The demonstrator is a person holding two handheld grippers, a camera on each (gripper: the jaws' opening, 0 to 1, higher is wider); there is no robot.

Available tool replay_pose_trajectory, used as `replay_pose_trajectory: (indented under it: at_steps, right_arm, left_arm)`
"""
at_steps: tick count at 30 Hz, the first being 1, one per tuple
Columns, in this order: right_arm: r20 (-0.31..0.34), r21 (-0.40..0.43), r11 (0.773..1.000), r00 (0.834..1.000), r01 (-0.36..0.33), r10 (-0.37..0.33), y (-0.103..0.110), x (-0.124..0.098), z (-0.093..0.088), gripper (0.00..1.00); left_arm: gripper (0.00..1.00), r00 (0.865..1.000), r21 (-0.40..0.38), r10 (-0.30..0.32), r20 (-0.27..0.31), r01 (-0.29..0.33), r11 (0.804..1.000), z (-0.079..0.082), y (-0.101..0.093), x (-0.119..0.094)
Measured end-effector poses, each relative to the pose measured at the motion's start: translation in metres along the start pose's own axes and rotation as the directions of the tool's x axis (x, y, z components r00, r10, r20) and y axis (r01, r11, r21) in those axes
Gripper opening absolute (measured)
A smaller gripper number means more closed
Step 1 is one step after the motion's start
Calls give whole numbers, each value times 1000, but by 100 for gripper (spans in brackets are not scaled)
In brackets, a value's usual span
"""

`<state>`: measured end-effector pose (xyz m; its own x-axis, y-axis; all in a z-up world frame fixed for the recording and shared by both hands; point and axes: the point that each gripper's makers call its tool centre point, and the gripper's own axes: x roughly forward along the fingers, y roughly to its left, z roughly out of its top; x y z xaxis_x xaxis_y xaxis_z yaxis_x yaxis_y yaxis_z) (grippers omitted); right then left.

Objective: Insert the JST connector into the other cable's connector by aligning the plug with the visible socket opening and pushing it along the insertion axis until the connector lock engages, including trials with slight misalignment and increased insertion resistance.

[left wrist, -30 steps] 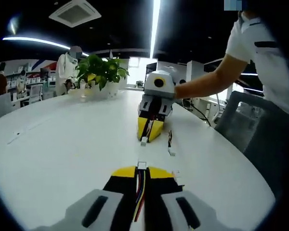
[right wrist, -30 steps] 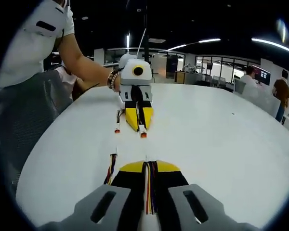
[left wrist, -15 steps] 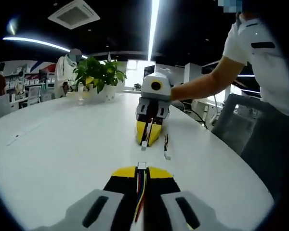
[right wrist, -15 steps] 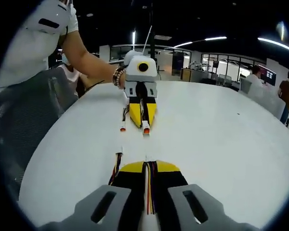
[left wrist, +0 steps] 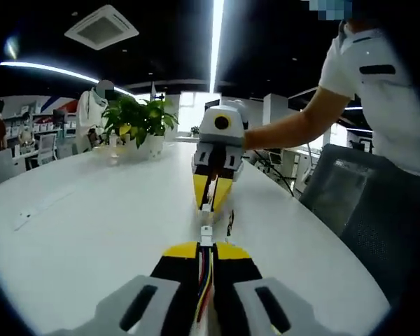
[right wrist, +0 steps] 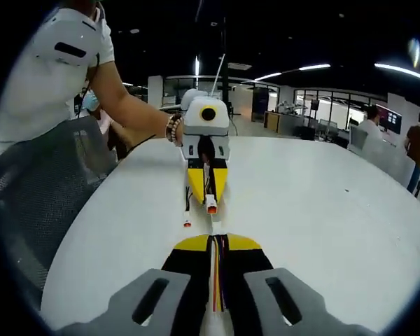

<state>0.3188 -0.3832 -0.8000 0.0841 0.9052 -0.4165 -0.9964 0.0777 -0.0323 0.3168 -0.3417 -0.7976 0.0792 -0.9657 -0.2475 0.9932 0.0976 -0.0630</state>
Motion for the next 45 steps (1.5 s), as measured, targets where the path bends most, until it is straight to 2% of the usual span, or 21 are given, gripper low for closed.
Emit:
replay_pose_trajectory:
  at_steps: [5,13,18,22,40,43,44,45]
  right_arm:
    - [8,-23,1000,1000,-16,16,3,5,9,3]
    - [12,-28,999,999,-35,36,7,13,13,3]
    - [0,-36,999,999,-38,38,8,17,13,3]
    - [-6,-37,999,999,-38,38,8,18,13,3]
    - [-38,-40,998,998,-44,43,9,22,12,3]
    - [-9,-29,998,998,-56,55,10,24,19,3]
    - [-15,-36,998,998,-55,55,10,25,19,3]
    - [-52,-53,997,997,-58,55,11,26,14,3]
  left_arm:
    - [0,1000,15,-9,2,9,1000,6,-4,0]
    - [0,1000,39,-17,-8,17,999,10,-10,4]
    - [0,1000,43,-9,-19,10,999,7,-7,5]
    - [0,1000,30,0,-5,0,1000,8,-4,2]
    - [0,999,58,6,-38,-4,998,3,-2,-1]
    - [0,999,66,0,-45,3,998,1,-4,1]
    - [0,999,68,1,-53,3,998,0,-4,1]
    - [0,998,68,3,-60,2,998,-2,-4,1]
